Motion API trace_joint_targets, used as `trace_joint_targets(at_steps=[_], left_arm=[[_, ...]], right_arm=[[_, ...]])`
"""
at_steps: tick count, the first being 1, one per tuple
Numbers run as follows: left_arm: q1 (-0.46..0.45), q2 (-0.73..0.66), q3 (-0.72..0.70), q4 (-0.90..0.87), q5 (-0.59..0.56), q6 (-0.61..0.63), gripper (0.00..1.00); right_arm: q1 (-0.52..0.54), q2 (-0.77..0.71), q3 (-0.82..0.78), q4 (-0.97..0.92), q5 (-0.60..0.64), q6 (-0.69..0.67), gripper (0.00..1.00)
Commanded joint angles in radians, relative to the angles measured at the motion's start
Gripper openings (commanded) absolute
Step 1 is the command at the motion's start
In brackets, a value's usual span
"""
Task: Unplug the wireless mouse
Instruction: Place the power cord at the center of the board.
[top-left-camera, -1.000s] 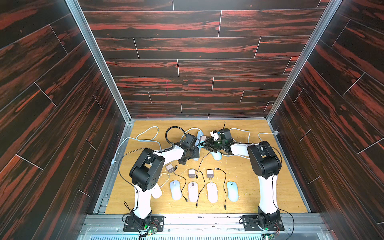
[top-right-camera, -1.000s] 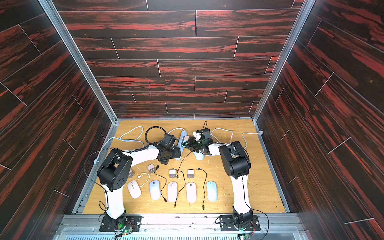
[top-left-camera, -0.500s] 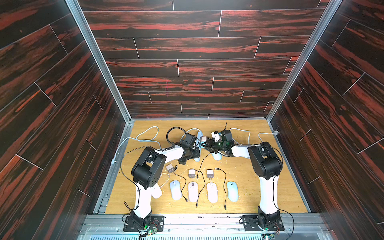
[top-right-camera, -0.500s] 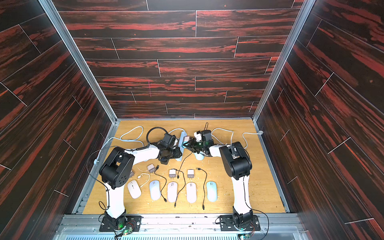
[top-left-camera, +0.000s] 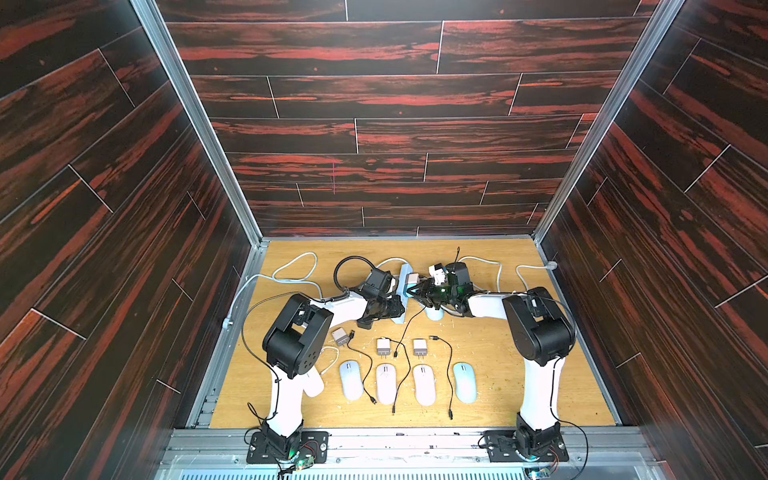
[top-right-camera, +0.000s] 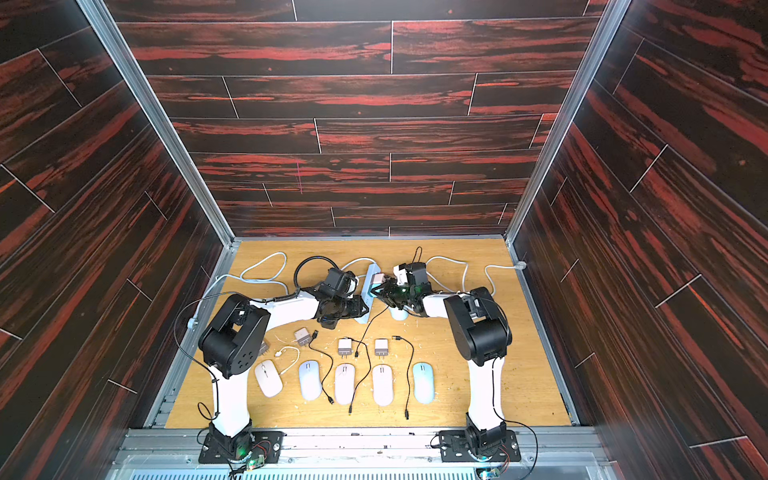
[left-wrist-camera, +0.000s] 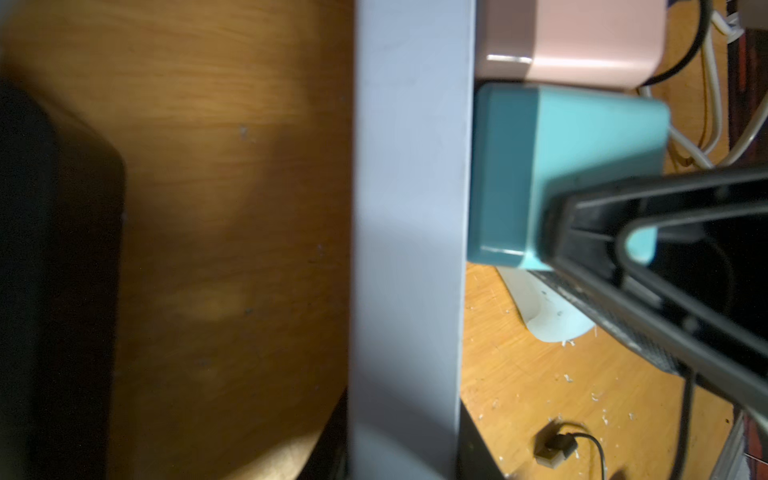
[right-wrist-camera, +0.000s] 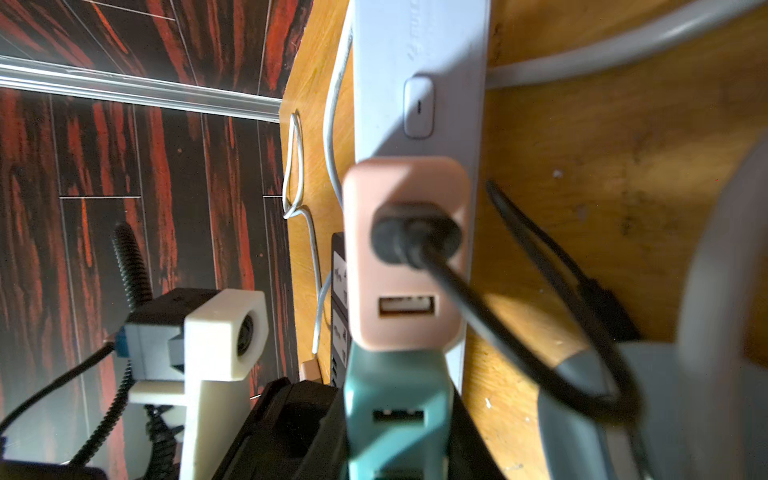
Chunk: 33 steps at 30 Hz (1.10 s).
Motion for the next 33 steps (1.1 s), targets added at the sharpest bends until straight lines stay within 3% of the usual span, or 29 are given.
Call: trace_joint_targets(at_steps=[1,7,13,17,19,23,25,30,33], left_arm=[[0.086,0.0,-0.026,-0.043,-0.171,-0.091,0.0],[0.091,0.001,-0.033,-0.053,-0.203,-0.112,0.0],[0.095,-0.006,-0.048,-0.043,-0.225,-0.143,0.0],[0.097,-0.001,-0.05,-0.045,-0.228,-0.15,0.0],[0.097,-0.002,-0.053,-0.045,-0.231,-0.15,0.0],[0.099,-0.004,-0.054,-0.048,-0.241,-0.149,0.0],[0.099,-0.003,-0.054,-0.05,-0.244,-0.151,0.0],[0.1,-0.005,-0.055,-0.054,-0.251,-0.154,0.0],[0.1,-0.006,-0.056,-0.054,-0.253,-0.154,0.0]], right_arm=[[-0.023,-0.062,-0.012,-0.07,0.031,-0.052,0.0],[-0.029,-0.023,-0.065,0.215,-0.128,0.085,0.0],[-0.031,-0.044,-0.087,0.172,-0.066,0.061,0.0],[-0.029,-0.085,-0.069,-0.042,0.07,-0.027,0.0],[-0.029,-0.093,-0.075,-0.053,0.076,-0.052,0.0],[-0.035,-0.063,-0.118,0.229,-0.145,0.029,0.0],[-0.035,-0.052,-0.136,0.323,-0.181,0.086,0.0],[-0.03,-0.116,-0.101,-0.035,0.048,-0.045,0.0],[-0.03,-0.138,-0.112,-0.051,0.056,-0.076,0.0]])
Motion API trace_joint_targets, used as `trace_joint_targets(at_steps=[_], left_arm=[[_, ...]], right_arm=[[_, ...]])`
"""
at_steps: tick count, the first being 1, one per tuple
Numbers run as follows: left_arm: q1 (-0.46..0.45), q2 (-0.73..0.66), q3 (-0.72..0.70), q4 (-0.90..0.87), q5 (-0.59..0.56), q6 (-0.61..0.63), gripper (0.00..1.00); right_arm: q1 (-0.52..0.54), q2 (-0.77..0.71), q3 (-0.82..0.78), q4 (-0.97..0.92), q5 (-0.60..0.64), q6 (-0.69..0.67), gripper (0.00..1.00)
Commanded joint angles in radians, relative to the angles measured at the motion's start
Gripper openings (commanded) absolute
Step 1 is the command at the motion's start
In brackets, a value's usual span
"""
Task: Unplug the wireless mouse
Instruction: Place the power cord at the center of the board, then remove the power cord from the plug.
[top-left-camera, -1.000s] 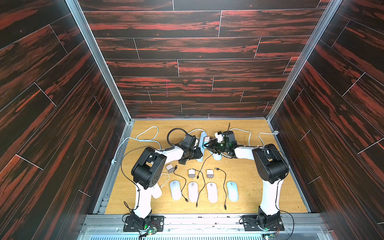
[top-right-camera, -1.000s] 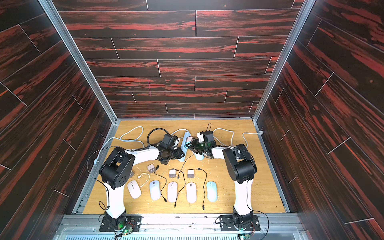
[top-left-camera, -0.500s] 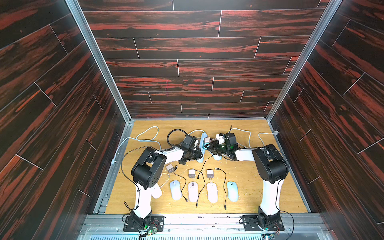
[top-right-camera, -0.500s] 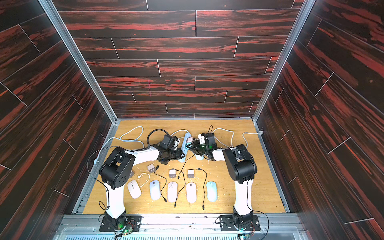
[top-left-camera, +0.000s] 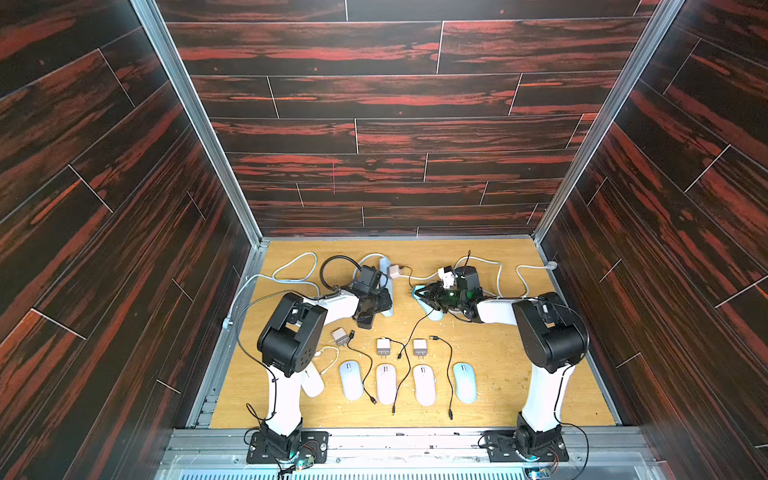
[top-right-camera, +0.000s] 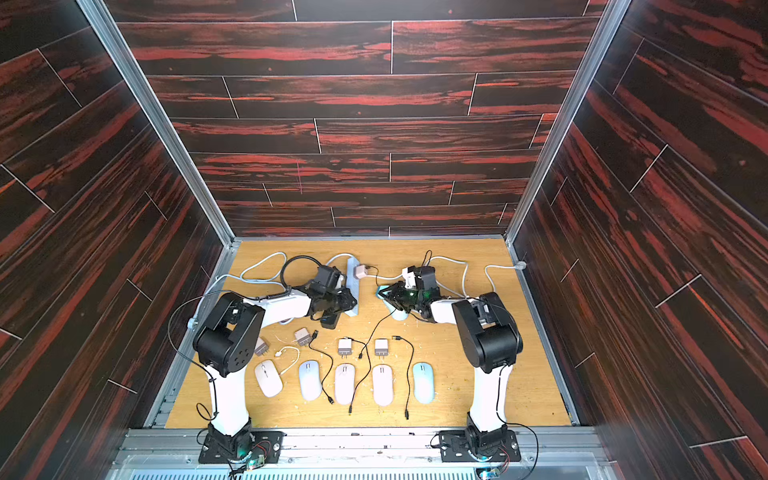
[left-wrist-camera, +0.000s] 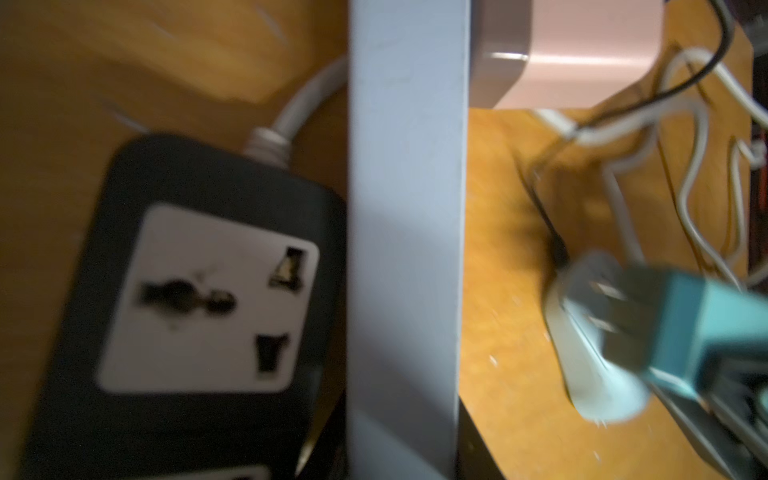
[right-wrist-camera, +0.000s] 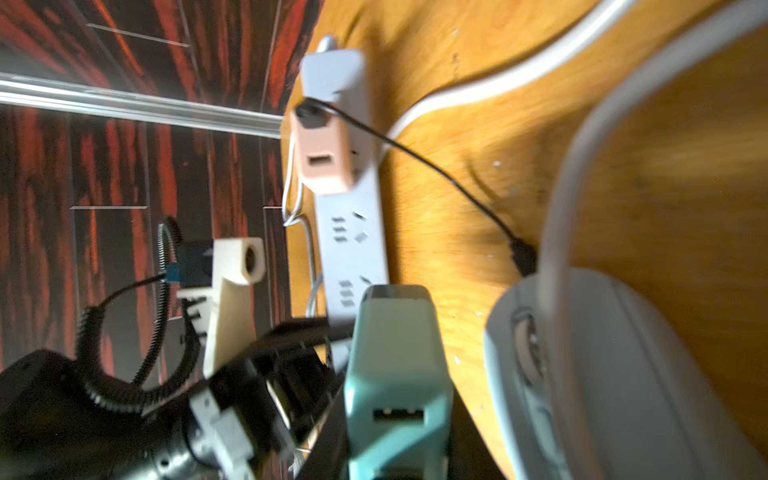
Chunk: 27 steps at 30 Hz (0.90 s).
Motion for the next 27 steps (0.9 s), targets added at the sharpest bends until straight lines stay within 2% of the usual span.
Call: trace_joint_targets(at_steps=[1,5,8,9,14,17,21,27], left_arm=[[0.016,0.005,-0.025,-0.096,-0.13,-0.032,0.0],[0.017,0.011,-0.02,-0.085,-0.104,-0.026,0.0],[0.016,0.012,-0.013,-0.072,-0.066,-0.01,0.0],[0.015,0.01,-0.014,-0.067,-0.056,-0.006,0.03],[0.016,-0.028,-0.023,-0.058,-0.05,0.021,0.4],[0.015,-0.062,-0.025,-0.048,-0.028,0.033,0.57],[0.016,-0.102,-0.02,-0.027,0.021,0.043,0.7],[0.006,-0.192,-0.036,0.015,0.058,0.058,0.76]], right_arm=[[-0.001,-0.047,-0.001,-0.057,0.013,-0.063,0.0],[0.0,-0.086,-0.033,0.035,-0.041,-0.063,0.0],[0.0,-0.143,-0.04,0.033,-0.045,-0.089,0.0],[0.0,-0.164,-0.041,0.018,-0.039,-0.102,0.0],[0.0,-0.309,-0.035,-0.099,0.018,-0.181,0.0],[0.0,-0.386,-0.037,-0.162,0.044,-0.215,0.0],[0.0,-0.471,-0.049,-0.212,0.057,-0.231,0.0],[0.0,-0.587,-0.041,-0.311,0.115,-0.265,0.0]])
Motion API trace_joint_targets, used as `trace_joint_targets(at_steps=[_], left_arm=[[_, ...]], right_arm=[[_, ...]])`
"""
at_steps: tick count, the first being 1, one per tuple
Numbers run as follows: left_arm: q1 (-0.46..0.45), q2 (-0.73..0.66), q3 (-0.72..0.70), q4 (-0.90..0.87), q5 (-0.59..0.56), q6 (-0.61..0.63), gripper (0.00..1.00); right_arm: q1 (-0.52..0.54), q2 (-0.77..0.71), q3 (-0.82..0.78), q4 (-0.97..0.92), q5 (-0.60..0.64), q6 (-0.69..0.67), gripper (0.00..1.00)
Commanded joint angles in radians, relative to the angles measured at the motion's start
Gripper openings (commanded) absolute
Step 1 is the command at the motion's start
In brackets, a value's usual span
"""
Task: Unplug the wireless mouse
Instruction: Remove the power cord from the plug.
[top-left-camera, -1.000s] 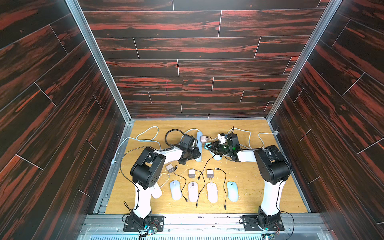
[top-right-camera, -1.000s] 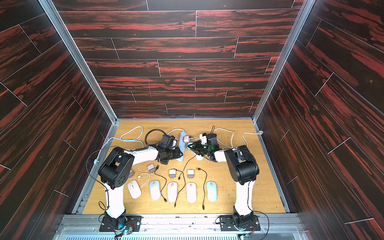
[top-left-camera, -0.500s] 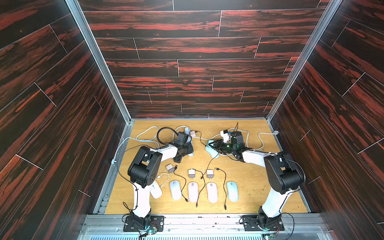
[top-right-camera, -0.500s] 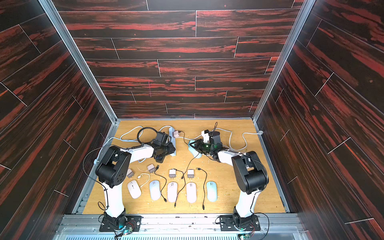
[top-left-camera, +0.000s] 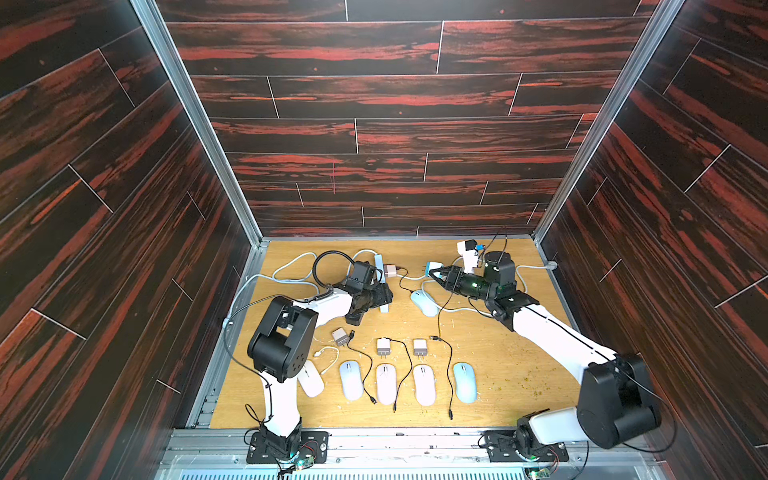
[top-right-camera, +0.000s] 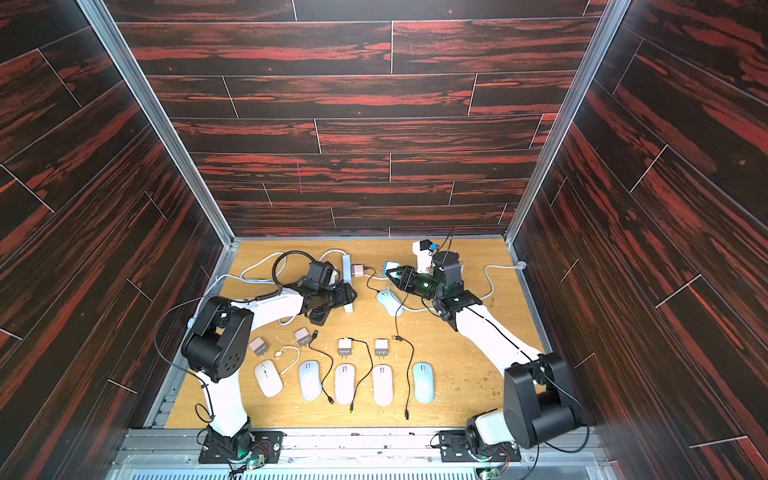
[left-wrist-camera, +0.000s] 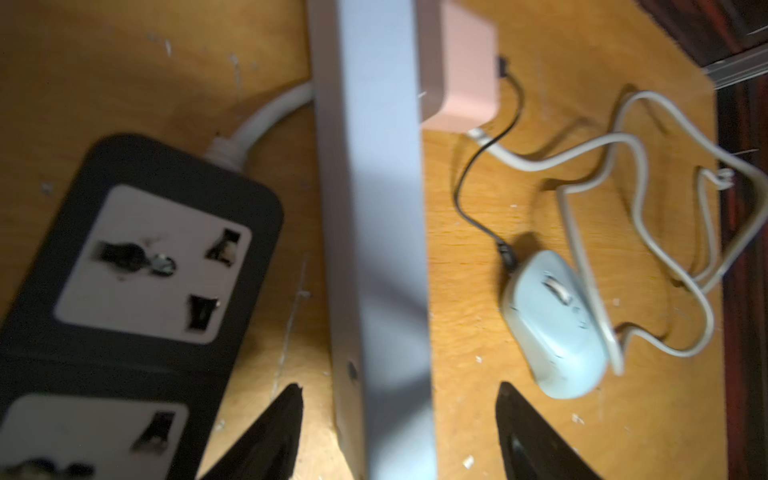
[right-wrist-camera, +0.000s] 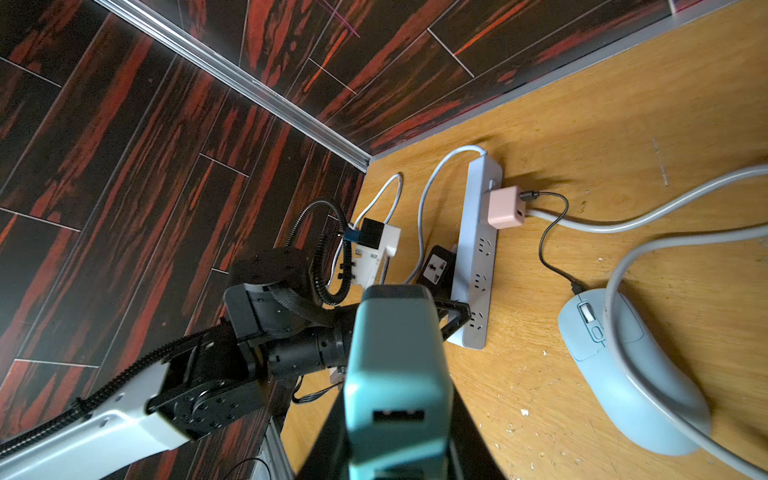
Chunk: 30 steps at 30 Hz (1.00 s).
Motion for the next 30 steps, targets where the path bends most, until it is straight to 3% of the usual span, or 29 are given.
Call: trace_joint_targets(at_steps=[1,8,13,16,21,25,30], left_arm=[[-0.008,-0.111,-0.019,0.027,0.032,0.033,0.76],[-0.06,-0.285,-0.071,0.076,0.07,0.081,0.8],[-0.091,-0.399,-0.086,0.135,0.145,0.071,0.77],[-0.103,-0.478,-0.094,0.159,0.17,0.1,0.76],[-0.177,-0.573,-0.087,0.051,0.04,0.393,0.91],[-0.221,-0.654,-0.209,0.231,-0.025,0.596,0.93],[-0.325,-0.724,-0.33,0.358,-0.018,1.106,0.93]], right_arm=[[0.001,-0.071,0.002,-0.105,0.07,-0.05,0.0],[0.0,-0.196,-0.006,-0.215,0.147,-0.121,0.0],[0.001,-0.257,-0.009,-0.208,-0.06,-0.243,0.0],[0.0,-0.263,0.032,-0.31,-0.093,-0.348,0.0],[0.0,-0.253,0.147,-0.498,-0.042,-0.418,0.0],[0.001,-0.228,0.217,-0.593,-0.031,-0.415,0.0],[0.015,-0.213,0.281,-0.699,-0.043,-0.412,0.0]])
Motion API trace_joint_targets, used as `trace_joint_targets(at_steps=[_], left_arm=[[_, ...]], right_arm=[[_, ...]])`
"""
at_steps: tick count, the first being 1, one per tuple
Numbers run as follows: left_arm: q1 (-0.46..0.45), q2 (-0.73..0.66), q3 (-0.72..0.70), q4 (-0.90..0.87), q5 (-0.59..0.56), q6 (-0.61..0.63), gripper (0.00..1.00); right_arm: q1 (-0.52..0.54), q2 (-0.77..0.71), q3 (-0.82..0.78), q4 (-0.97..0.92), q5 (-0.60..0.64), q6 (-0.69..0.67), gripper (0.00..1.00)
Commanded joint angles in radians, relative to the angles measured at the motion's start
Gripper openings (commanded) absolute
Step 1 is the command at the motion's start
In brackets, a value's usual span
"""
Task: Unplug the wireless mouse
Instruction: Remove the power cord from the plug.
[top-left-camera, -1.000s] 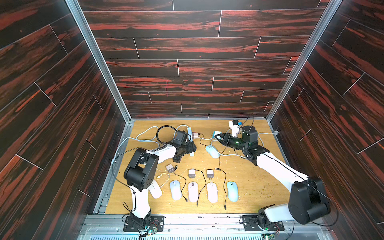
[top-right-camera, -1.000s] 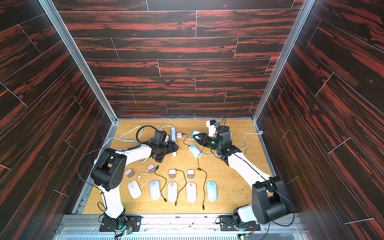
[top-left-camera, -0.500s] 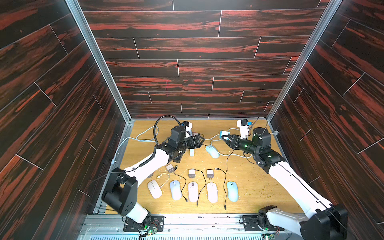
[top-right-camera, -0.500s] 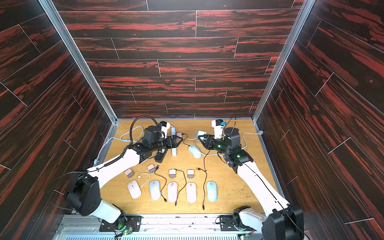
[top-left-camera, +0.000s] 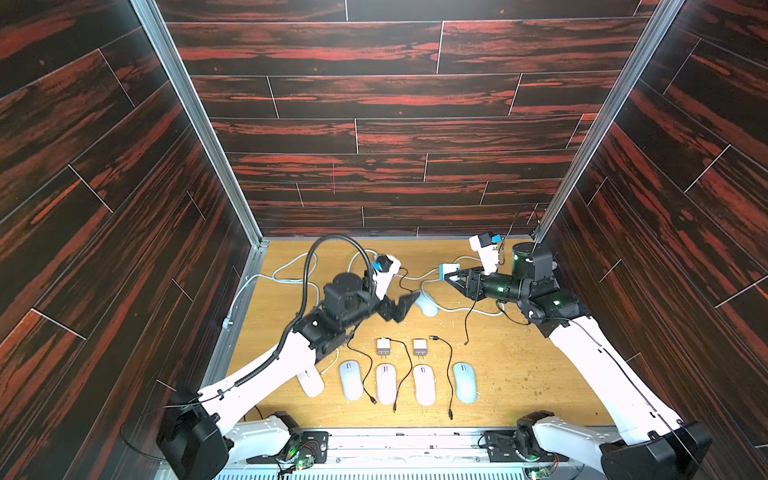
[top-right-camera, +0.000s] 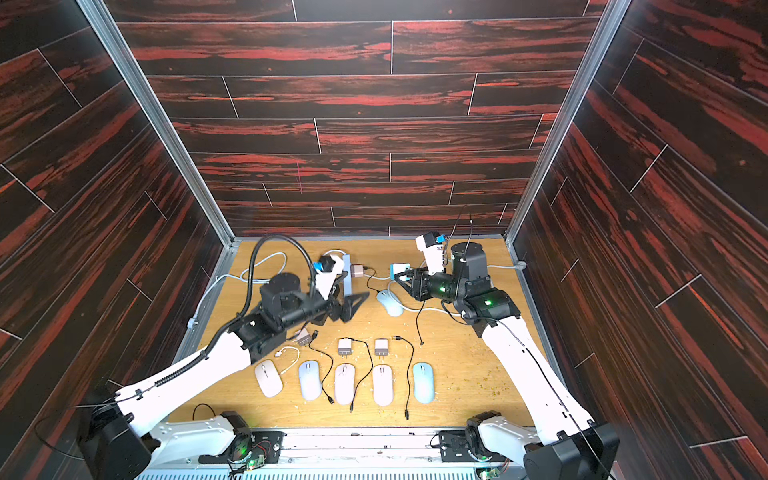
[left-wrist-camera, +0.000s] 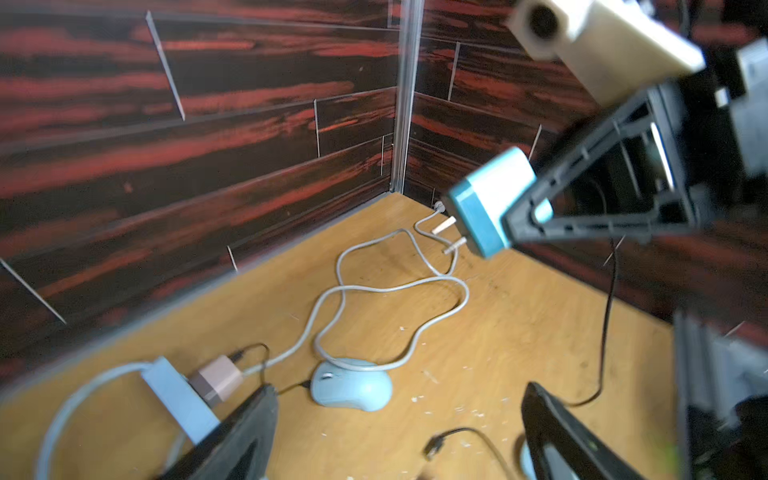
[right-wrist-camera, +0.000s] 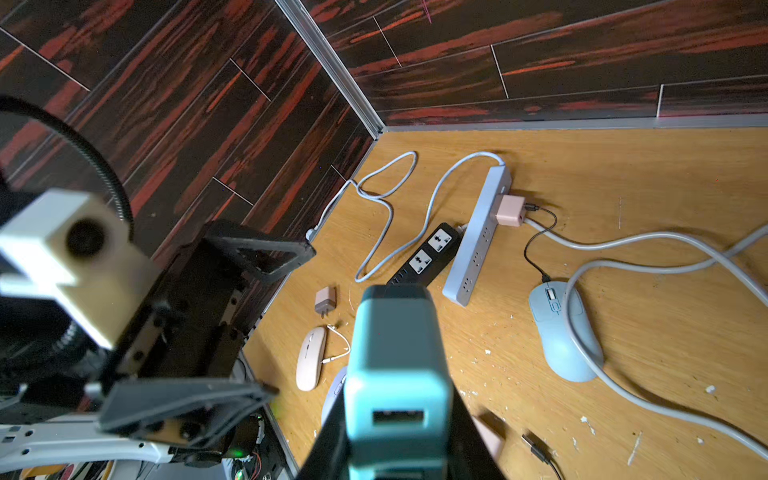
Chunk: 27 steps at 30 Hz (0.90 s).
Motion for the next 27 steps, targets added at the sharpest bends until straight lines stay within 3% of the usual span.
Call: trace_joint_targets(at_steps=[1,5,12,20,27], left_arm=[[-0.045,-0.029,-0.033,0.091,-0.007,0.426,0.93],[-0.053,-0.008,0.011,0.045,0.013,0.504,0.93],[-0.06,0.041,0.054,0.071,0.056,0.501,0.93],[-0.087,0.088,0.099,0.058,0.12,0.493,0.84],[-0.093,0.111,0.102,0.078,0.094,0.494,0.75]], right_arm=[[0.015,0.019,0.054,-0.129,-0.015,-0.026,0.0],[0.052,0.038,0.102,-0.209,-0.029,-0.054,0.0],[0.113,0.06,0.141,-0.258,-0.032,-0.067,0.0],[0.157,0.104,0.16,-0.275,-0.046,-0.074,0.0],[0.175,0.116,0.175,-0.285,-0.045,-0.084,0.0]])
